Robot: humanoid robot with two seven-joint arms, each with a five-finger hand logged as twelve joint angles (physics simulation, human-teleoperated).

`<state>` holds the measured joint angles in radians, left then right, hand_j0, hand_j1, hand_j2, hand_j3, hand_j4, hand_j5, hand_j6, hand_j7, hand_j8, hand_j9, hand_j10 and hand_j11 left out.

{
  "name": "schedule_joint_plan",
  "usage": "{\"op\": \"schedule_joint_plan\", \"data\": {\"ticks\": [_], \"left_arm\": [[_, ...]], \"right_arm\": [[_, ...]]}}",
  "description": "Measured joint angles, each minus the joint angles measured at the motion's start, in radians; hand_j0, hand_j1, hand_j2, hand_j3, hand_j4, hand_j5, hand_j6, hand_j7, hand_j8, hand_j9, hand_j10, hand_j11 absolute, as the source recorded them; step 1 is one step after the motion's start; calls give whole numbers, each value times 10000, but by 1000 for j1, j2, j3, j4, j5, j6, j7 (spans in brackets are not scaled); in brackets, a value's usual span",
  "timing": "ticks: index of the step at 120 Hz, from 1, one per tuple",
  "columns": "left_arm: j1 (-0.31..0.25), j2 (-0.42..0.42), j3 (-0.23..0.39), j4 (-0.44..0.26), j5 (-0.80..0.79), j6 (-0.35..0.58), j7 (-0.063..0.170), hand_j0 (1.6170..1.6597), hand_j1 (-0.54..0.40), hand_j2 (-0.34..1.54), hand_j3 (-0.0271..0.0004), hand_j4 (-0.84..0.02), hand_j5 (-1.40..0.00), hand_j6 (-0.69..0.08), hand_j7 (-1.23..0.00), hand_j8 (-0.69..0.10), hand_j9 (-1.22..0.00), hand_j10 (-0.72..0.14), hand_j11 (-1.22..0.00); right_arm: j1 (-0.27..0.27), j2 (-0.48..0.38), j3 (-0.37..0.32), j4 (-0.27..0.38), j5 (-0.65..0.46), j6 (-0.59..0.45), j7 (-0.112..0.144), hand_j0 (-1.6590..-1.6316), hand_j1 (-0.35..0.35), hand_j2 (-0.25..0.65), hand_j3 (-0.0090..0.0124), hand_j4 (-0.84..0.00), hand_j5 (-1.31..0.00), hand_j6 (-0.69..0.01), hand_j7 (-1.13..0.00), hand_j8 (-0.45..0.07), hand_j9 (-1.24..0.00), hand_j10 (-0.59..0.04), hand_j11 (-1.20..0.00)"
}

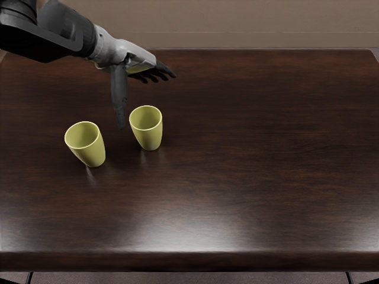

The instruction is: Pick up cup and place in cup with left hand

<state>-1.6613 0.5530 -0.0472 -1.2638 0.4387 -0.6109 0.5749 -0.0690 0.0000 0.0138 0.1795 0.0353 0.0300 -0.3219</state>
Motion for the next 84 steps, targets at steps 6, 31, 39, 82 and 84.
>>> {"op": "schedule_joint_plan", "data": {"ticks": [6,31,39,82,84], "left_arm": [[0,-14,23,-8,7,1,1,16581,3431,11,0,-69,-69,-74,-68,-72,-68,-64,-67],[3,-44,69,-23,31,86,1,16581,3425,12,0,-75,-76,-81,-75,-78,-75,-71,-74],[11,-56,72,-24,42,117,-1,16581,3425,13,0,-75,-76,-81,-75,-78,-74,-70,-74],[57,-111,91,-18,190,230,-7,16581,3417,17,0,-84,-87,-90,-86,-88,-85,-80,-85],[57,-112,93,-18,196,234,-7,16581,3416,17,0,-83,-87,-90,-86,-88,-85,-80,-85]], "right_arm": [[0,0,0,0,0,0,0,-16581,-3490,-1,0,-1,0,-2,0,-1,0,-1,0],[0,0,0,0,0,0,0,-16581,-3490,-1,0,-1,0,-2,0,-1,0,-1,0],[0,0,0,0,0,0,0,-16581,-3490,0,0,-1,0,-2,0,-1,0,-1,0],[0,0,0,0,0,0,0,-16581,-3490,0,0,-1,0,-2,0,-1,0,-1,0],[0,0,0,0,0,0,0,-16581,-3491,0,0,-1,0,-2,0,-1,0,-1,0]]}}
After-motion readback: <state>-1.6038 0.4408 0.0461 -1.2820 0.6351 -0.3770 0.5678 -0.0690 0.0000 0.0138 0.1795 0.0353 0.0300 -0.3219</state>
